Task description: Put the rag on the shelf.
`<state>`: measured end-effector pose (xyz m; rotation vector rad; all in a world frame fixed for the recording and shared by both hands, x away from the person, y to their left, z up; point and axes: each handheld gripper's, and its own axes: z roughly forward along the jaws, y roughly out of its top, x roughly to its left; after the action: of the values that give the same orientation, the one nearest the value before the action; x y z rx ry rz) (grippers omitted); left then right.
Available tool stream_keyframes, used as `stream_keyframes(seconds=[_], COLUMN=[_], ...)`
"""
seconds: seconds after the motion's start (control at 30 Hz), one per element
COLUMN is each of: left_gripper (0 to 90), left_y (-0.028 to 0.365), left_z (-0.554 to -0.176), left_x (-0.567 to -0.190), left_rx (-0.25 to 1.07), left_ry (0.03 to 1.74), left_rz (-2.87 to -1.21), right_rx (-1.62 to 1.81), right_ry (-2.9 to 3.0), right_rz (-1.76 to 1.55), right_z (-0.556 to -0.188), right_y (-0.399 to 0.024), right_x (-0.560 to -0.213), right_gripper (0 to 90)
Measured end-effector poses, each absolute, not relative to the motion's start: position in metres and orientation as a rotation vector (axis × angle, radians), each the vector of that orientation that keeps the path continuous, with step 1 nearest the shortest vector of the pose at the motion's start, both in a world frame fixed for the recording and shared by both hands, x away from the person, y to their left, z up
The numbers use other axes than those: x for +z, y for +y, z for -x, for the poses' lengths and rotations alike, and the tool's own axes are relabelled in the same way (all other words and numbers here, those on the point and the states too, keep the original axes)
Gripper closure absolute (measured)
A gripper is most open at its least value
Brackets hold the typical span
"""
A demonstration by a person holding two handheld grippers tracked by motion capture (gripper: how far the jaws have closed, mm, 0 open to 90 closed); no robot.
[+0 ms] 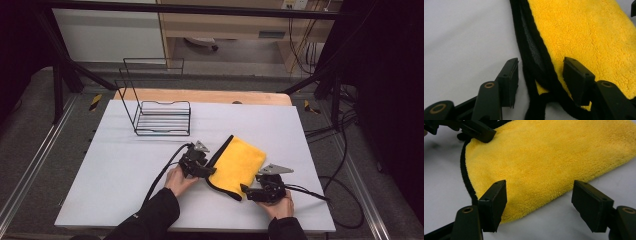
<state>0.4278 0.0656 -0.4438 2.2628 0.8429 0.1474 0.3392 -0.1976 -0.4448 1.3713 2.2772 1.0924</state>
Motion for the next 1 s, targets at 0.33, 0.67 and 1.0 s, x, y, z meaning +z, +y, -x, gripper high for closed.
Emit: stream_keyframes(seconds=[0.33,0.67,1.0], left_gripper=[66.7,76.1,78.1], left_y=[0.064,0.065,0.069], left_z=[-0.426,-0.422,-0.412], left_x=[-0.443,-0.444,-0.438], left_rx=[0.084,0.078,0.099], left_ry=[0.862,0.87,0.893], left_rz=[-2.257,-2.228,-2.234], right_rx=[1.082,1.086,1.154], right_ry=[2.271,2.229,2.272], right_rz=[-1.422,-1.477,-1.465], right_z=[-0.34,-0.343,-0.348], right_y=[-0.191,-0.189,-0.19], right_x=[-0.453,-0.453,-0.449], right_gripper=[36.4,53.1,84.1])
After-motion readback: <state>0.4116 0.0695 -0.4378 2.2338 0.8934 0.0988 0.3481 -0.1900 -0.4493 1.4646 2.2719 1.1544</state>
